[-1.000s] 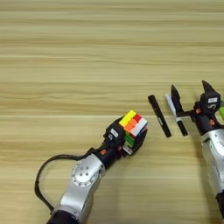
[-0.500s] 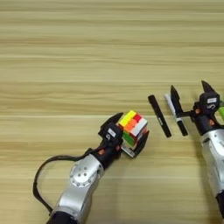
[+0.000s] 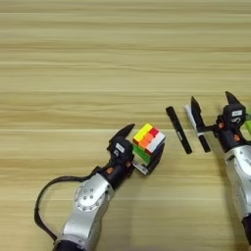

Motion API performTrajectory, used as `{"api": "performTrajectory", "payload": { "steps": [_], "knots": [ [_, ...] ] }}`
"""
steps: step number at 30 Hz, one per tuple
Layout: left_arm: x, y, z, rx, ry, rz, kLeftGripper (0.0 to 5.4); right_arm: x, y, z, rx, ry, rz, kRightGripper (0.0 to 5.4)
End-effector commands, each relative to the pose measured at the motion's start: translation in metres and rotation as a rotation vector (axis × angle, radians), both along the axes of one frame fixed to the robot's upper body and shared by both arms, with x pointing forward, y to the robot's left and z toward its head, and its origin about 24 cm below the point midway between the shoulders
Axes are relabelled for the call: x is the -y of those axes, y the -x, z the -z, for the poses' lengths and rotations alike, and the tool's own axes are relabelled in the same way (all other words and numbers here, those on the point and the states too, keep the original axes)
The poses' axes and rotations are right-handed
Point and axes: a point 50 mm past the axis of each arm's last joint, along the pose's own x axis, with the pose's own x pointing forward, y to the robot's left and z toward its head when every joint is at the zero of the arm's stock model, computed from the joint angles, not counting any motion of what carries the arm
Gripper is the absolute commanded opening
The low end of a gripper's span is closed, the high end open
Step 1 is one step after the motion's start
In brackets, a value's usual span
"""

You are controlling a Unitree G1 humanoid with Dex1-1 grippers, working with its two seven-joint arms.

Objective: Move the objects on the table

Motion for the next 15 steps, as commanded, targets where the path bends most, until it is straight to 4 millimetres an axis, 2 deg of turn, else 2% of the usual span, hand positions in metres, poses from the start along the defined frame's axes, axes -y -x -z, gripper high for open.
{"api": "performTrajectory", "payload": {
  "steps": [1, 10, 15],
  "knots": [
    [0.000, 0.002, -0.004, 0.014, 0.035, 0.011, 5.37, -0.002, -0.001, 0.000, 0.007, 0.000, 0.002, 5.40],
    [0.003, 0.009, -0.015, 0.054, 0.108, 0.076, 5.37, -0.003, -0.002, 0.001, 0.005, 0.002, 0.001, 5.40],
    [-0.007, 0.005, -0.028, 0.098, 0.202, 0.018, 5.37, -0.004, -0.002, 0.001, 0.005, 0.003, 0.000, 5.40]
  ]
}}
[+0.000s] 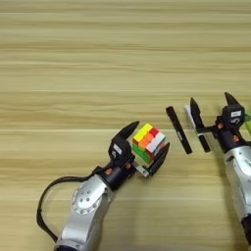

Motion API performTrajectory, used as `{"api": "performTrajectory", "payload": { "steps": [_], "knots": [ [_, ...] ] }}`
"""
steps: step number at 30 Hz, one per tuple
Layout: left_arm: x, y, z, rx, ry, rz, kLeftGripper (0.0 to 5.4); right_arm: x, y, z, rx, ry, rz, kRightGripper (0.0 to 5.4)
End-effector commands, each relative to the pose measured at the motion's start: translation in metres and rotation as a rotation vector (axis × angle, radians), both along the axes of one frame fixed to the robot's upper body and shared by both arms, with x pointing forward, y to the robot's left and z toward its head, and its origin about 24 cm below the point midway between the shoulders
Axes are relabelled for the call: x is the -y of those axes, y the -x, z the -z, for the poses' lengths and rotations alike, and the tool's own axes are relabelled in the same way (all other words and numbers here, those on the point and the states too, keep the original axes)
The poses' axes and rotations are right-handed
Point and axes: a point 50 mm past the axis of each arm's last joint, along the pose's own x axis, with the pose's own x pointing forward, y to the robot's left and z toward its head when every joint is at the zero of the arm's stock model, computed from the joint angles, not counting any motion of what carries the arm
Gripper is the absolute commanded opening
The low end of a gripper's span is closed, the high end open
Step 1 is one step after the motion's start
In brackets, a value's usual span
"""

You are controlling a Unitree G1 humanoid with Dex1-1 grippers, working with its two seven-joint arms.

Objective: Move the objects on the table

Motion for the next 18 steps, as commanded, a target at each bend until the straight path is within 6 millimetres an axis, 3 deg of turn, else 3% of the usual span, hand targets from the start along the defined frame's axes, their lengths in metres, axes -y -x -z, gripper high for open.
{"api": "performTrajectory", "payload": {
  "steps": [1, 9, 18],
  "knots": [
    [-0.010, -0.003, -0.015, 0.046, 0.105, -0.052, 5.37, -0.003, -0.002, -0.001, 0.013, 0.002, 0.001, 5.40],
    [-0.035, -0.012, -0.030, 0.070, 0.248, -0.184, 5.37, -0.004, -0.002, -0.001, 0.014, 0.004, -0.007, 5.40],
    [-0.067, -0.029, -0.020, 0.065, 0.112, -0.477, 5.37, -0.009, 0.002, -0.002, 0.029, 0.002, -0.051, 5.40]
  ]
}}
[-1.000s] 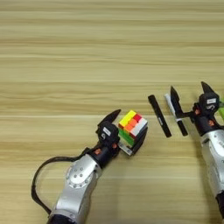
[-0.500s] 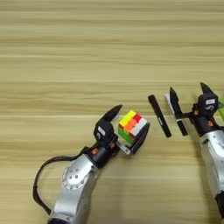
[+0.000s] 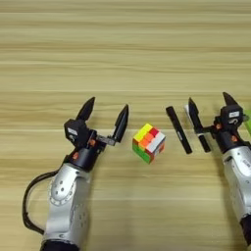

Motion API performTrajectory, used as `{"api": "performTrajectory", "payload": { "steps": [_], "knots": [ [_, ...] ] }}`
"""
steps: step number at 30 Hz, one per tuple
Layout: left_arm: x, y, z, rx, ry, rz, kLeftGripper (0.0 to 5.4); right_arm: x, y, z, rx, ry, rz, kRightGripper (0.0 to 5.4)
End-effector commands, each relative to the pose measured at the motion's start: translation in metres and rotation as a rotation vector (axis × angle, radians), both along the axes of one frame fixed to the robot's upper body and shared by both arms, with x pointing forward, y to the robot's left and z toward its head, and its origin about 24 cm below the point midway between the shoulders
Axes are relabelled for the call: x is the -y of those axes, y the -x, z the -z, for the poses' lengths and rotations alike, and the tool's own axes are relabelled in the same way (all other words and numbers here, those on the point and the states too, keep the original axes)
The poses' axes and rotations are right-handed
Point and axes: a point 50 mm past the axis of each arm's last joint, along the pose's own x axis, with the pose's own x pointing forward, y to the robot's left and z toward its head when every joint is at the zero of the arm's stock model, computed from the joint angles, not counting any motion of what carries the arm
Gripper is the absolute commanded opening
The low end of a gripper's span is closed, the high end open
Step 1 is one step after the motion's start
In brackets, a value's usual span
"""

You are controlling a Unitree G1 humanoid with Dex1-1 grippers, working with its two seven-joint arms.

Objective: Move the objects on the table

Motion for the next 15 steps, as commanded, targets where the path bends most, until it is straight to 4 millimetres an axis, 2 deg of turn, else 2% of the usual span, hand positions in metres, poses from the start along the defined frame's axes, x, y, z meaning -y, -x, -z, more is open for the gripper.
{"api": "performTrajectory", "payload": {
  "steps": [1, 10, 15],
  "knots": [
    [-0.016, -0.011, 0.008, -0.053, -0.049, -0.150, 5.37, -0.005, 0.002, -0.003, 0.018, -0.002, -0.039, 5.40],
    [-0.043, -0.021, 0.029, -0.195, -0.162, -0.389, 5.37, -0.016, 0.010, -0.005, 0.030, -0.003, -0.139, 5.40],
    [-0.047, -0.023, 0.034, -0.224, -0.198, -0.435, 5.37, -0.026, 0.015, -0.005, 0.018, -0.023, -0.227, 5.40]
  ]
}}
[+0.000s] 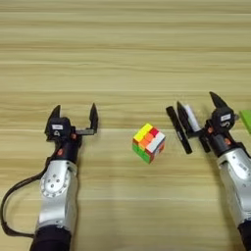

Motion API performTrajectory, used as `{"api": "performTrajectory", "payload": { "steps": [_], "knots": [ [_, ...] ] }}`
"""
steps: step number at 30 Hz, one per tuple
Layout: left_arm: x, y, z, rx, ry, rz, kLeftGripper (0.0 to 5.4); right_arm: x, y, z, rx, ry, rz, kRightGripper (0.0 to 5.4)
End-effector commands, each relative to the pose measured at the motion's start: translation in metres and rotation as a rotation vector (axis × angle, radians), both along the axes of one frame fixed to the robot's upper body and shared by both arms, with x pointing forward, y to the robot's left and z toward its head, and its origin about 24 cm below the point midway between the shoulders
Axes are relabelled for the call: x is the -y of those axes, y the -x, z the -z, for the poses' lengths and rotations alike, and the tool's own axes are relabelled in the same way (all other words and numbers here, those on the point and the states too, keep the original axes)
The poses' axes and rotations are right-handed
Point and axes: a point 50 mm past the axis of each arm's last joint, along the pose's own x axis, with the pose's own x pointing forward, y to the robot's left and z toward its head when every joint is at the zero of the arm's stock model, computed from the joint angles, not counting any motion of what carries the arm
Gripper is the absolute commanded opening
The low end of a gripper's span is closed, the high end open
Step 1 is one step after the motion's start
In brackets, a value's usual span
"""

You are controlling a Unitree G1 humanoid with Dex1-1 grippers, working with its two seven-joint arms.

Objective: Move the objects on the table

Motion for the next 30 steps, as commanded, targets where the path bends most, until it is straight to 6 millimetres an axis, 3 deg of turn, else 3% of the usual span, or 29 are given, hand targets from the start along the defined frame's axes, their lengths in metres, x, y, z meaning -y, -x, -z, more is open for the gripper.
{"api": "performTrajectory", "payload": {
  "steps": [1, 18, 30],
  "knots": [
    [-0.002, -0.003, 0.005, -0.038, -0.031, -0.025, 5.37, -0.009, 0.005, -0.001, -0.013, -0.017, -0.078, 5.40],
    [0.002, -0.005, 0.007, -0.049, -0.026, -0.008, 5.37, -0.043, 0.029, -0.001, -0.125, -0.165, -0.341, 5.40],
    [0.004, -0.006, 0.008, -0.052, -0.027, -0.003, 5.37, -0.064, 0.041, 0.014, -0.177, -0.108, -0.431, 5.40]
  ]
}}
